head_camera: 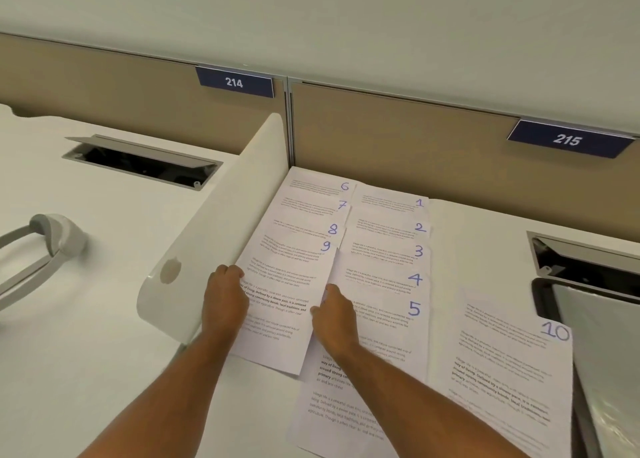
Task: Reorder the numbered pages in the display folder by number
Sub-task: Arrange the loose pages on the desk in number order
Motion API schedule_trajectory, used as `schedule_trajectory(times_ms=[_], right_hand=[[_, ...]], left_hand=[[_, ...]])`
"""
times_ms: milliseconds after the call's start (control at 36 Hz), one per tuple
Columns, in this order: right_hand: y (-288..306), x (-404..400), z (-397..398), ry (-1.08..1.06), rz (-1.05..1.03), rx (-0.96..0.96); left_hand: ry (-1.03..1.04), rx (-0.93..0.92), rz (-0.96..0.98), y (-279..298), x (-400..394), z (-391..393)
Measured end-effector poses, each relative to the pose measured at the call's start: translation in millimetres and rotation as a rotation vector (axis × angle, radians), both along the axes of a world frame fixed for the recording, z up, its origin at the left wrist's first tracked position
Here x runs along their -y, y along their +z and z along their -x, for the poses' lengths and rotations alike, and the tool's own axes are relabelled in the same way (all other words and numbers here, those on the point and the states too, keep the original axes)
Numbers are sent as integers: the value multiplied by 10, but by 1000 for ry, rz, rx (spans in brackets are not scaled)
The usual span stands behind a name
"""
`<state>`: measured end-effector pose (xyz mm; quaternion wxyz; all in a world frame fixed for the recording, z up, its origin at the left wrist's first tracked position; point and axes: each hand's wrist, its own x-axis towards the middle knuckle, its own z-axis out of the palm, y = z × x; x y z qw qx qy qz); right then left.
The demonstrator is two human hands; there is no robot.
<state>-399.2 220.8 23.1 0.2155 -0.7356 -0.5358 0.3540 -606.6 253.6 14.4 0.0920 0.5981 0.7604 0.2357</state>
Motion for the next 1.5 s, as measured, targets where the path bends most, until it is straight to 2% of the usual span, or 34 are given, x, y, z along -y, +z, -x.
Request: schedule_trajectory(times_ms=[389, 583, 778, 1250, 1500], right_hand=[[-20, 32, 28, 21, -3, 67], [50, 84, -12, 57, 18, 169], [101, 165, -209, 51, -14, 193], [229, 411, -1486, -84, -98, 323], [265, 651, -2451, -273, -72, 417]], left_hand=[[-47, -194, -10, -88, 45, 32], [-125, -186, -12, -86, 43, -17], [-275, -152, -39, -83, 53, -247], [-575, -76, -14, -1, 27, -1444], [-722, -51, 6, 114, 25, -2434]])
